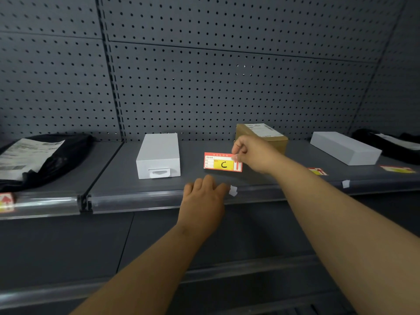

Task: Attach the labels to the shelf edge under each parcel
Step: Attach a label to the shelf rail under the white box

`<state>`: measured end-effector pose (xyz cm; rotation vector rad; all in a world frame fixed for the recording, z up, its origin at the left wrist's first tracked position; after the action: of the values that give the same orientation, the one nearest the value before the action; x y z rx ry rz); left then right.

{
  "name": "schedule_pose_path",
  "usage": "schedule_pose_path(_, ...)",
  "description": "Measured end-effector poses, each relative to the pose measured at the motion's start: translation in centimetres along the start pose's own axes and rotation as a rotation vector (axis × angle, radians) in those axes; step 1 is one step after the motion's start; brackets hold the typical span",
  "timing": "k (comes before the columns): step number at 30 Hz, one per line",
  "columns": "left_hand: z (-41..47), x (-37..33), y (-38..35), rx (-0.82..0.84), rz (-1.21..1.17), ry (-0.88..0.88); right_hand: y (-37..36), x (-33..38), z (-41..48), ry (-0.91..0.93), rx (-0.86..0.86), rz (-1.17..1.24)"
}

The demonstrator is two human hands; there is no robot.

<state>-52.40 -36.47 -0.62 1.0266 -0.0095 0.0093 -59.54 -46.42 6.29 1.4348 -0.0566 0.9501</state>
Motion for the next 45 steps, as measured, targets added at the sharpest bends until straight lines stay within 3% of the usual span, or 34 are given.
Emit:
schedule_pose_path(14,-0.6,0.8,0.1,0.012,-0.022,0.029,0.3,-0.5,-0.3,0.003,0.004,-0.001)
schedule_pose_path(29,-0.6,2.3,0.0,0.118,0.18,0.051,0.1,0.2,-0.5,0.026,0.011,0.004)
schedule_pose_path(38,-3.1,7.4,1.9,0.033,0.278,0.091,-1.3,4.3,-1.1,0.188,-0.006,0.202)
schedule_pose_path(45,-6.3,11.9,4.4,-0.085,0.3,0.14,-5.9,8.3,-1.7,0.267,0.089,0.144)
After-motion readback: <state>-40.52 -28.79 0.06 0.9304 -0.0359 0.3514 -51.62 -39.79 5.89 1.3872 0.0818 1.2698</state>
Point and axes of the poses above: each hand's wrist, its own z-axis towards the middle knuckle, its own y-axis out of the back of the hand, x = y × z, the point moved 9 cm from there along z, towards the middle knuckle, and after that the axes turned 4 degrees about z, right-handed, at the moved point
